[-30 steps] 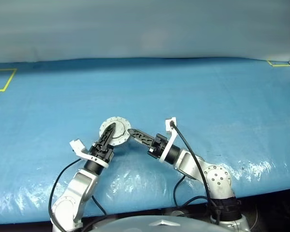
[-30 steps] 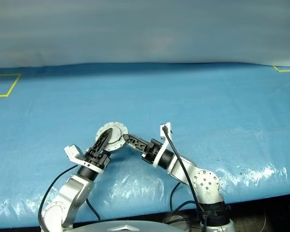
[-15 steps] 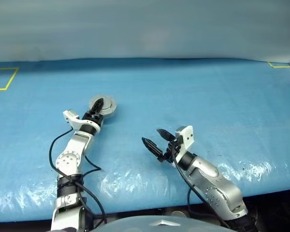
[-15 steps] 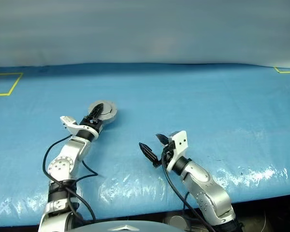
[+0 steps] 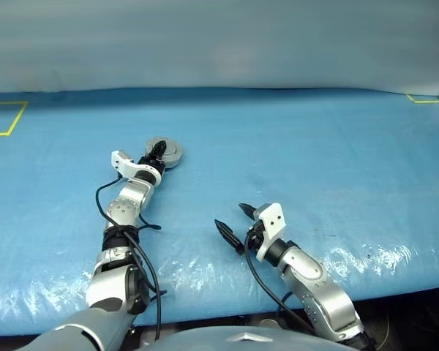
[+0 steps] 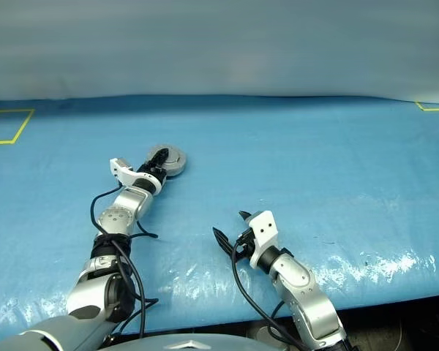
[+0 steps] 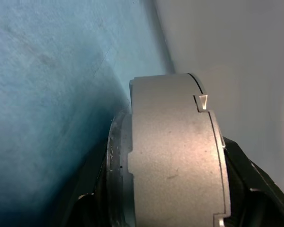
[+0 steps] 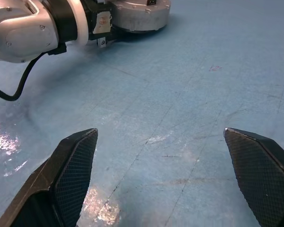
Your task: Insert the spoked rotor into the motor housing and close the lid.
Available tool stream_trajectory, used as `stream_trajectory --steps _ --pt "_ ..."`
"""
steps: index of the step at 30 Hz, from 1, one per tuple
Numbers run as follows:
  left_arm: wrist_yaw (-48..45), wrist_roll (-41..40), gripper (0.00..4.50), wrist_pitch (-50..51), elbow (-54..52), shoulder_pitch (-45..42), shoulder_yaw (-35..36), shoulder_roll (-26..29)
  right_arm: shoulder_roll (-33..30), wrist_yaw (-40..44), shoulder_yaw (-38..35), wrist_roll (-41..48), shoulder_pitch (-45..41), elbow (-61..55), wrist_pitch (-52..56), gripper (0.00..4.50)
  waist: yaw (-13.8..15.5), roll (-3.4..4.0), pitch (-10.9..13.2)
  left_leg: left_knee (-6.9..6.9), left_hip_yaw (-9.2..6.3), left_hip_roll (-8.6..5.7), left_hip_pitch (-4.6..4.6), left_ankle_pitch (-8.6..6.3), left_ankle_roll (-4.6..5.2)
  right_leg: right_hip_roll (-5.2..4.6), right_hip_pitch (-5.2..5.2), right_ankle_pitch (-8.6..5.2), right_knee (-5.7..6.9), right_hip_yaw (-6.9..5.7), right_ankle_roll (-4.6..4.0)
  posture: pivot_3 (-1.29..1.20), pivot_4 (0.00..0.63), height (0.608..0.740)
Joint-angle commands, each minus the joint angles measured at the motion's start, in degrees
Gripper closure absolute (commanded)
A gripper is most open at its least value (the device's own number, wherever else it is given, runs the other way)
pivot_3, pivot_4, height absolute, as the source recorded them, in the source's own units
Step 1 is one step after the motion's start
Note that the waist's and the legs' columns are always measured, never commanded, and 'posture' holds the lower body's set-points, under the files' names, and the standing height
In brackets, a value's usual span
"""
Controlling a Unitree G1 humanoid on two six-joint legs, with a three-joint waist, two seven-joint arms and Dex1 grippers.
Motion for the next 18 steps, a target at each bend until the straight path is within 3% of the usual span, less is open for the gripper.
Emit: stream_trajectory --steps 1,6,9,18 --pt "0.06 2.82 1.7 -0.96 1.56 -1.3 1.5 0.62 0.69 1.36 0.03 1.0 -0.03 -1.55 0.94 0.0 0.0 -0.01 -0.01 0.0 0.0 0.0 0.02 0.0 0.0 0.0 0.01 0.0 0.01 0.0 0.01 0.0 0.15 0.74" --pt "0.94 3.39 0.11 3.1 -6.18 4.28 1.62 -0.1 1.5 0.6 -0.41 -0.43 0.02 -1.28 0.8 0.0 -0.8 0.02 -0.04 -0.01 -0.01 0.02 0.39 0.0 0.0 0.0 0.38 -0.06 0.01 0.0 0.18 0.0 0.15 0.74" --pt "4.93 2.44 0.03 8.75 -15.14 11.05 1.35 -0.54 1.8 0.67 -0.57 -0.66 0.29 -1.22 0.69 0.0 -1.3 0.02 -0.08 -0.13 0.05 0.04 0.84 -0.03 0.03 -0.02 0.73 -0.18 0.0 0.07 0.2 0.0 0.15 0.74" --pt "10.32 -5.2 0.03 23.0 -38.49 32.16 0.88 0.91 2.54 0.97 -0.92 -0.38 0.68 -0.87 1.46 0.0 -1.25 0.44 -0.61 -0.25 0.05 0.08 1.02 -0.04 0.03 -0.03 0.77 -0.32 0.03 0.15 -0.01 0.0 0.15 0.74"
